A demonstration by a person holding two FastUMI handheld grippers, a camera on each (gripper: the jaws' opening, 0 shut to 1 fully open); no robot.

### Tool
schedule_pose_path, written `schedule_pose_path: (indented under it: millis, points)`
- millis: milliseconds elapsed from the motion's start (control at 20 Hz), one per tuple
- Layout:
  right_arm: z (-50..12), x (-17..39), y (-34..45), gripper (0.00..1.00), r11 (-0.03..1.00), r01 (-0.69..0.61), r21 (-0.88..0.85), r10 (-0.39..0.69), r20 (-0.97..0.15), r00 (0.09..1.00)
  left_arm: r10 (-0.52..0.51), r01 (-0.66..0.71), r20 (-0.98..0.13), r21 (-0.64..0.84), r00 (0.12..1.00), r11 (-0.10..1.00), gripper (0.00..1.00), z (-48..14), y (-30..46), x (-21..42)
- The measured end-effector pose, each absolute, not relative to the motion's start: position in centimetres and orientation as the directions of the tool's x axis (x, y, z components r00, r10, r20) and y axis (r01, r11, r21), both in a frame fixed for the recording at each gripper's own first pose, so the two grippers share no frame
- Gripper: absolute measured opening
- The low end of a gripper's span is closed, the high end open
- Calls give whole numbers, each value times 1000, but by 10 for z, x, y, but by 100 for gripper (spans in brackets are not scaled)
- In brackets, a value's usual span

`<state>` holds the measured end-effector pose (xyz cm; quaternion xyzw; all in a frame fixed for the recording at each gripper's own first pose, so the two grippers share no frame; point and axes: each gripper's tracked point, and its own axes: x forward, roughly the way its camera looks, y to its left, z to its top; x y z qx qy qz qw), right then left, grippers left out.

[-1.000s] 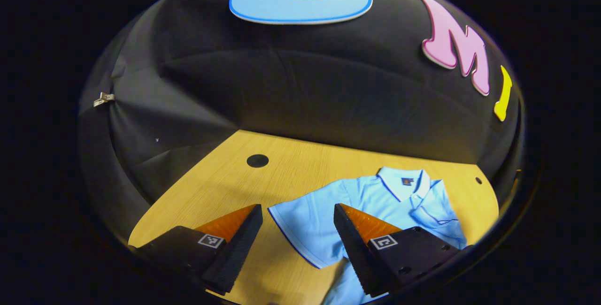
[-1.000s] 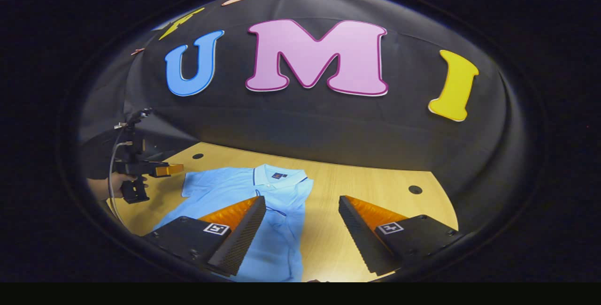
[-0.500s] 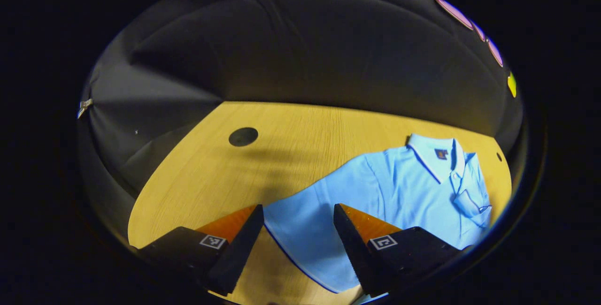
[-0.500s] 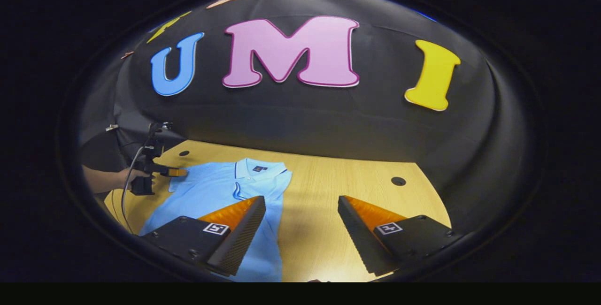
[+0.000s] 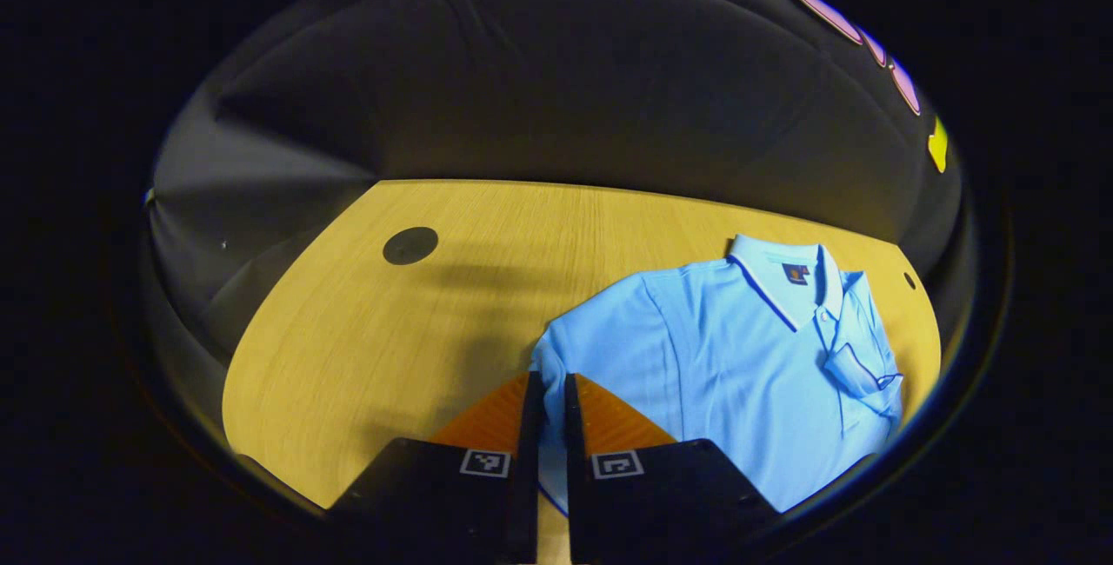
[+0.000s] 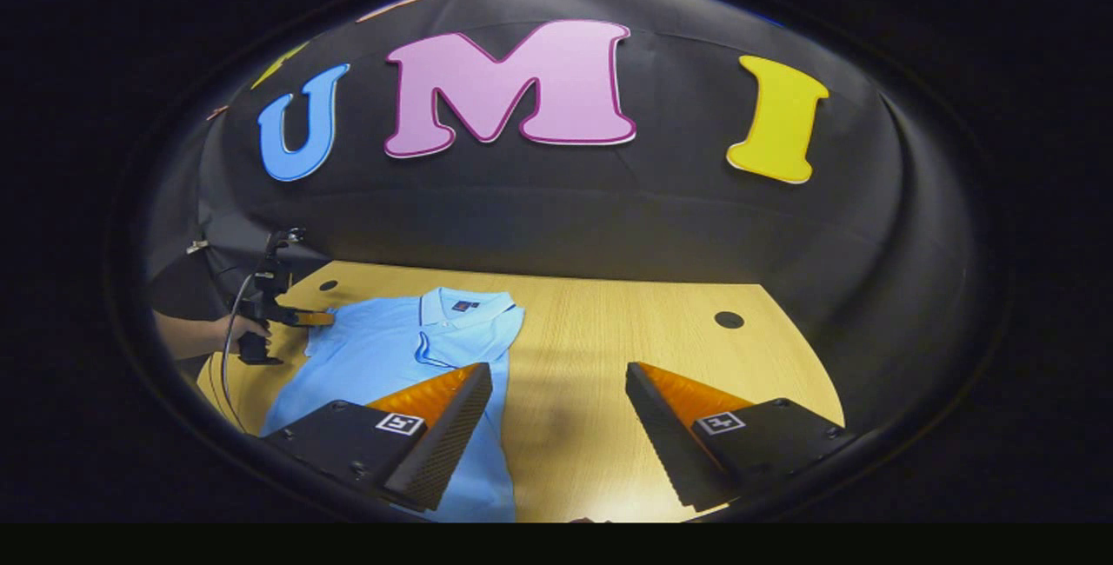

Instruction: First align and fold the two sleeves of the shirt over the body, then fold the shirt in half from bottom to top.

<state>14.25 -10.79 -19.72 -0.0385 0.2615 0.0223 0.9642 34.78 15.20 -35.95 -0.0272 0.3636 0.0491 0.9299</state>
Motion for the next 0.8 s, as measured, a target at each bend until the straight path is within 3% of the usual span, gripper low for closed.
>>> schedule_pose_path:
  millis: [50, 150, 350, 550, 600, 750, 800]
  points:
    - [-198, 141, -109, 97, 996, -62, -62, 21, -509, 860, 67, -114, -675, -26, 735, 993, 12, -360, 151, 350]
    - [-200, 140, -111, 97, 996, -55, -63, 15, -509, 861, 49, -121, -680, -59, 732, 991, 7, -359, 145, 350]
    - [-202, 136, -116, 97, 997, -45, -57, 10, -512, 859, 37, -102, -663, -59, 748, 993, 6, -339, 129, 353]
    - [-203, 132, -120, 97, 998, -34, -46, 6, -511, 860, -37, -15, -623, -77, 781, 997, 6, -301, 86, 364]
    - [-204, 131, -120, 97, 999, -32, -42, 6, -513, 858, -63, 5, -614, -95, 787, 995, 1, -292, 71, 365]
    - [-206, 127, -121, 97, 999, -35, -40, 9, -517, 856, -135, 61, -598, -143, 790, 988, 11, -277, 24, 363]
    - [-206, 126, -121, 97, 999, -37, -40, 11, -517, 856, -152, 78, -598, -147, 787, 986, 6, -274, 11, 361]
